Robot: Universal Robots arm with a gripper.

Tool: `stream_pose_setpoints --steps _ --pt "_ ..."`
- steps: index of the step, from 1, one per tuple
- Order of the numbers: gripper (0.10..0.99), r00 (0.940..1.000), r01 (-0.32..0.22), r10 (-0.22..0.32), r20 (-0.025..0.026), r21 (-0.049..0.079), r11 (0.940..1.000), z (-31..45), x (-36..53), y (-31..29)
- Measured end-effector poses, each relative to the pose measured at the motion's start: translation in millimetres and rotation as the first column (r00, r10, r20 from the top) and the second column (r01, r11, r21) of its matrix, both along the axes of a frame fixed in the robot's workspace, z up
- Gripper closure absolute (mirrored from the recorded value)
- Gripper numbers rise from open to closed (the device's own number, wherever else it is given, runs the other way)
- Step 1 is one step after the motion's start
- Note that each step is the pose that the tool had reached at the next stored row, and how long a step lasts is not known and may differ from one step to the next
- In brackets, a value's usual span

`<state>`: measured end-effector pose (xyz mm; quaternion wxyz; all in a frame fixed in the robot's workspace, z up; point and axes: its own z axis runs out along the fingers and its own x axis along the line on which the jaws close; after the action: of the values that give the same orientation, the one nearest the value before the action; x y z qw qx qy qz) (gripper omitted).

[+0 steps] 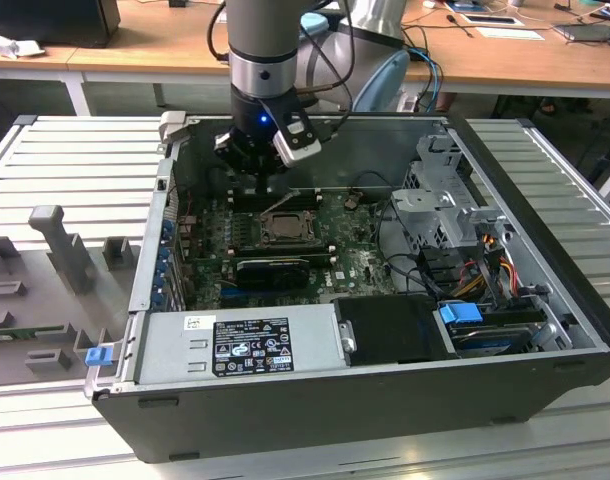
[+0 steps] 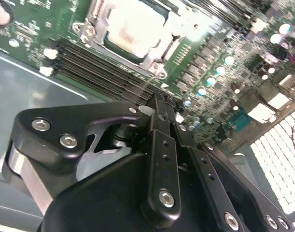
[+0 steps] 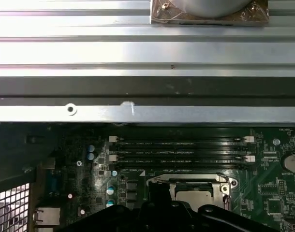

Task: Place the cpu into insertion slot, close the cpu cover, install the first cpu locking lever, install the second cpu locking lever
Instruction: 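Install the first cpu locking lever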

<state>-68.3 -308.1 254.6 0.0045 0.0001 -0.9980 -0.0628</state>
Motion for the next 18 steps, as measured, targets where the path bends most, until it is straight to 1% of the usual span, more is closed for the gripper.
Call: stream_pose_setpoints --steps 1,2,3,4,7,10,11,13,14,16,17,18 --pt "0.980 1.0000 0.000 0.000 -0.0001 0.000 1.0000 -0.3 5.8 0.0" --pt "0.980 1.0000 0.000 0.000 -0.0002 0.005 1.0000 -0.9 8.2 -0.1" --pt "0.980 1.0000 0.000 0.000 -0.0001 0.020 0.9998 -2.4 9.2 0.0" --pt "0.980 1.0000 0.000 0.000 -0.0001 0.021 0.9998 -4.9 9.8 0.0" --pt "0.980 1.0000 -0.003 0.003 -0.0001 0.019 0.9998 -10.2 12.3 0.0" --pt "0.980 0.9997 -0.023 0.023 0.0032 0.019 0.9996 -12.9 14.1 0.2" --pt "0.980 0.9997 -0.023 0.023 0.0034 0.019 0.9996 -13.6 15.2 0.3" --pt "0.980 0.9997 -0.023 0.023 0.0034 0.018 0.9996 -15.7 18.8 1.4" --pt "0.980 0.9997 -0.023 0.023 0.0034 0.018 0.9996 -18.3 22.3 3.1" --pt "0.980 0.9997 -0.023 0.023 0.0035 0.018 0.9996 -20.8 24.7 5.4" --pt "0.980 0.9997 -0.023 0.023 0.0034 0.011 0.9997 -21.4 25.3 7.3" --pt "0.980 0.9997 -0.023 0.023 0.0034 0.000 0.9997 -21.5 25.5 8.7"
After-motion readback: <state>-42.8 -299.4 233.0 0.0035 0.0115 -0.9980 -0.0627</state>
